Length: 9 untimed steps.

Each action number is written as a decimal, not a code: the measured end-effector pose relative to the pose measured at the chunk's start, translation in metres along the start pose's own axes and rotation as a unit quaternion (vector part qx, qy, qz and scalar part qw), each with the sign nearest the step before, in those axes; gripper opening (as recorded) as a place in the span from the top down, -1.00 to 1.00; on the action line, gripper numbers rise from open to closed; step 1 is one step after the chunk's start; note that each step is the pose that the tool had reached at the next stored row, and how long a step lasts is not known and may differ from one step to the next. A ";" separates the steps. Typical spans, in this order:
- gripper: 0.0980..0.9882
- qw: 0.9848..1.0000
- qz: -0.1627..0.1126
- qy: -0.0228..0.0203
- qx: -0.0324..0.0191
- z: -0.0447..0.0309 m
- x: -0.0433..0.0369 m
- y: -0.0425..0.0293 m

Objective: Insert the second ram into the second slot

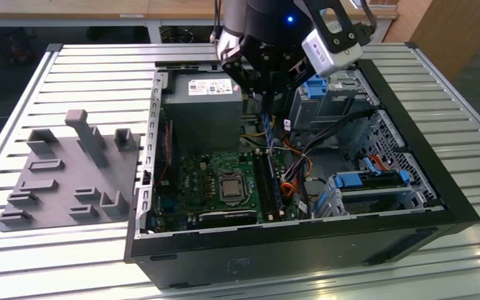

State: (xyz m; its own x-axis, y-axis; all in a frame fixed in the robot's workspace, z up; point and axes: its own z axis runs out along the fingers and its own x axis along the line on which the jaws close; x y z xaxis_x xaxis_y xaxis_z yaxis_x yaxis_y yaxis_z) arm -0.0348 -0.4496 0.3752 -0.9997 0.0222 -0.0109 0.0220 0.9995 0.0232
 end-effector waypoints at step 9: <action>0.96 1.000 0.004 0.000 0.000 0.0039 0.0001 -0.0002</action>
State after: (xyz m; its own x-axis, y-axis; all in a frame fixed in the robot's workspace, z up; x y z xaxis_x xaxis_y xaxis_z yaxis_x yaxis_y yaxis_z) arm -0.0348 -0.4498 0.3713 -0.9995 0.0300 -0.0108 0.0297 0.9993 0.0231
